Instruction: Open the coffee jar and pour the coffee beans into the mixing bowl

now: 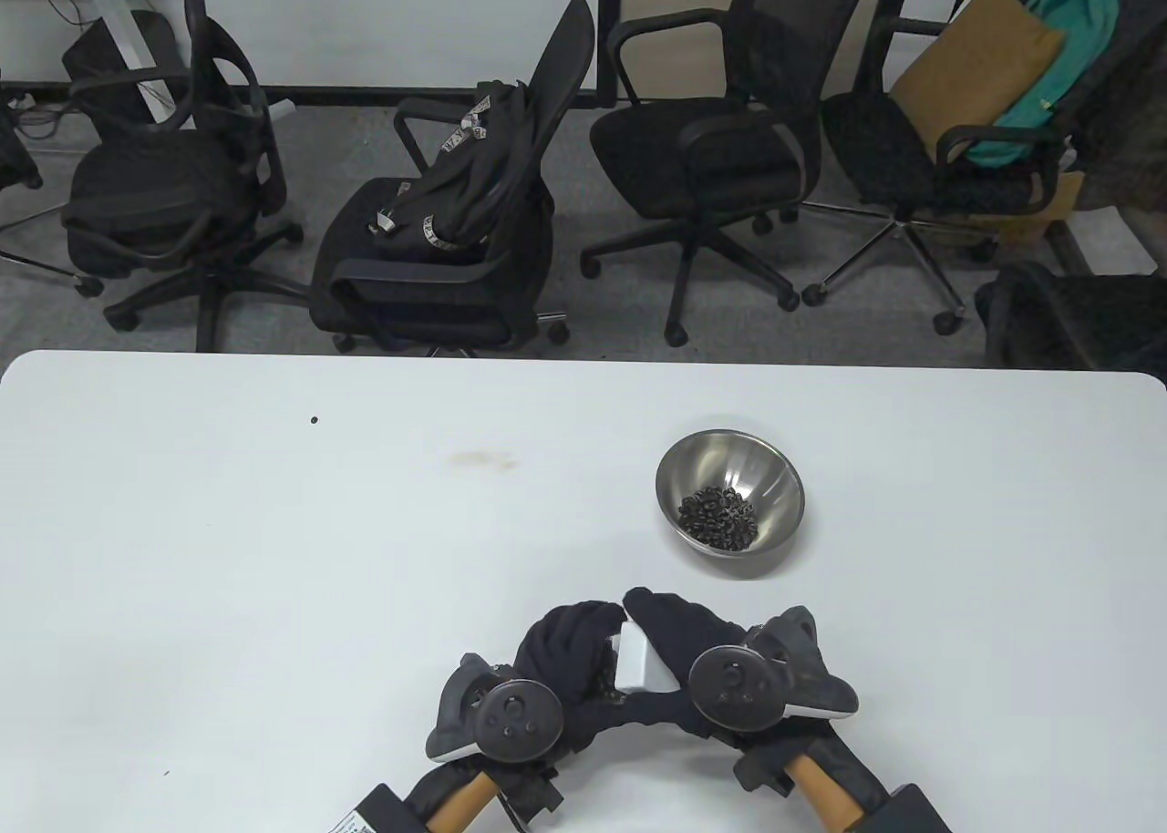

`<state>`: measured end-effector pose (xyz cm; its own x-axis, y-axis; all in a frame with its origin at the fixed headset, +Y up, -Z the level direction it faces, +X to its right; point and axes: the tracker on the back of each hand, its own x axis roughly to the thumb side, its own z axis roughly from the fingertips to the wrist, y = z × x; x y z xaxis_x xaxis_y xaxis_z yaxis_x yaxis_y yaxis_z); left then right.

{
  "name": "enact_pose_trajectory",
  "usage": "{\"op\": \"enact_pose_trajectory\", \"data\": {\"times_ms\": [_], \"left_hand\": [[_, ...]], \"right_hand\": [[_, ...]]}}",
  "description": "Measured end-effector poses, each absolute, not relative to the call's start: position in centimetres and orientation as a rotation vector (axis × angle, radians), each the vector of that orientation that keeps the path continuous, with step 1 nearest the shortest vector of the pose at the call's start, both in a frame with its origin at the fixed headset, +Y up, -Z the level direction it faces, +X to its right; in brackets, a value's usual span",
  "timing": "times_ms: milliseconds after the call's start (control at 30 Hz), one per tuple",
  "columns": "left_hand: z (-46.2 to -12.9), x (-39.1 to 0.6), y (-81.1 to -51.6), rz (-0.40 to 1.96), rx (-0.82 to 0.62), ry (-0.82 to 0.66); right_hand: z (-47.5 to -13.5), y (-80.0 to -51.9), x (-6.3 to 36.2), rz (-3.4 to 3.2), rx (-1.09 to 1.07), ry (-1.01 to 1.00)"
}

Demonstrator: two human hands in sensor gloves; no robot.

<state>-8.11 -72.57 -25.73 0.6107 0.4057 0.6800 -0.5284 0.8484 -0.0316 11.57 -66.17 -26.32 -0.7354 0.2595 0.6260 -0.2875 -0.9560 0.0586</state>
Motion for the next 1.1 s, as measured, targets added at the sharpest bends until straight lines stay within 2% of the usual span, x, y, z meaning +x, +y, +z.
{"op": "enact_pose_trajectory", "data": {"times_ms": [267,567,633,700,867,967,1100], "left_hand": [[-25.0,-7.7,-72.2,0.478,0.267,-0.711],[-25.2,-7.8,-72.3,0.49,0.241,-0.698],[-25.3,-8.0,-72.4,0.505,0.229,-0.696],[-25.5,-8.1,-72.4,0.526,0.212,-0.702],[-25.8,-8.3,-72.5,0.562,0.187,-0.728],[-25.8,-8.2,-72.5,0.565,0.179,-0.749],[-25.7,-8.1,-72.5,0.564,0.179,-0.77]], "right_hand": [[-26.8,-66.7,12.5,2.532,0.612,-0.008],[-27.0,-66.8,13.0,2.492,0.563,0.004],[-27.0,-66.3,13.3,2.491,0.614,0.0],[-26.9,-65.8,13.4,2.478,0.84,0.014],[-25.5,-65.0,12.3,2.63,1.184,-0.084],[-24.9,-65.1,11.5,2.735,1.239,-0.142],[-24.8,-65.4,11.0,2.772,1.259,-0.123]]}}
